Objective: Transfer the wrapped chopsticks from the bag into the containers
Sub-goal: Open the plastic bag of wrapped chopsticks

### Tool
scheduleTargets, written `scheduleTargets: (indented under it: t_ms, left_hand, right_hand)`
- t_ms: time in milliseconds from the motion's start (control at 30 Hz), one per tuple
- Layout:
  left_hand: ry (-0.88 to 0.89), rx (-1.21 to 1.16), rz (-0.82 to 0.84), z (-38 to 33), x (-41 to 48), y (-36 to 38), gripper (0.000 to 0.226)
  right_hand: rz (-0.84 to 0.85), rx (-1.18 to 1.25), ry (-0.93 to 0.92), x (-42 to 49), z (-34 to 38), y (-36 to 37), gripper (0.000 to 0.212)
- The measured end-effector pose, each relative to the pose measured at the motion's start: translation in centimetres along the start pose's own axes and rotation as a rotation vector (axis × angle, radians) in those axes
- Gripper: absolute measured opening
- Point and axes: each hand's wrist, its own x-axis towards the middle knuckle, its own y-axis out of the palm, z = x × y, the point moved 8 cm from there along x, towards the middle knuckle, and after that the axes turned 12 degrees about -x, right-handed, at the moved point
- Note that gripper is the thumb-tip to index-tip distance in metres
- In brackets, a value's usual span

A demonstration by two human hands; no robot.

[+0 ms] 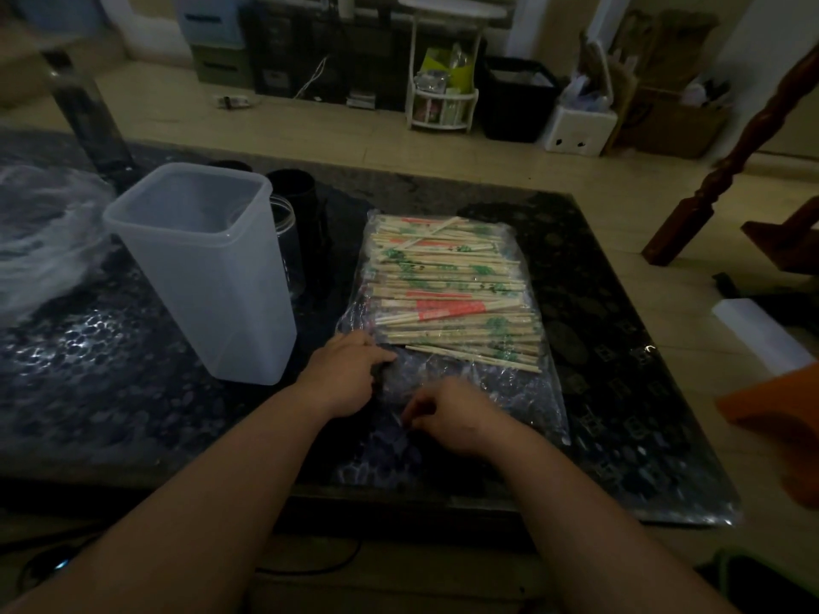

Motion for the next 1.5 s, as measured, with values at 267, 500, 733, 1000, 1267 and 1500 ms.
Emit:
scheduleTargets:
  t_ms: [267, 500, 733, 1000, 1267, 1500]
  left_hand:
    - [0.003, -0.015, 0.060, 0.2, 0.2, -0.1, 0.056]
    - [0.012, -0.009, 0.074, 0.0, 0.3, -0.1, 0.051]
    - [0.004, -0.003, 0.082, -0.1, 0.1, -0.3, 0.059]
    - [0.024, -0.052, 0.014, -0.5, -0.1, -0.7, 0.035]
    - [-0.029, -0.307, -0.226, -1.2, -0.7, -3.3, 0.014]
    - [0.034, -0.257, -0.509, -2.7, -2.1, -5.6, 0.016]
  right_hand:
    - [0.055, -0.005, -0.058, -1.2, 0.4, -0.1, 0.025]
    - [0.081, 0.005, -0.040, -1.4, 0.2, -0.3, 0.028]
    - [0.096, 0.043, 0.003, -1.4, -0.5, -0.1, 0.026]
    - [0.023, 0.122, 0.080, -1.2, -1.5, -0.8, 0.031]
    - [-0.062, 0.145, 0.033, -1.1, 0.6, -1.2, 0.033]
    - [-0.179, 0.214, 0.195, 0.3, -1.2, -0.4, 0.046]
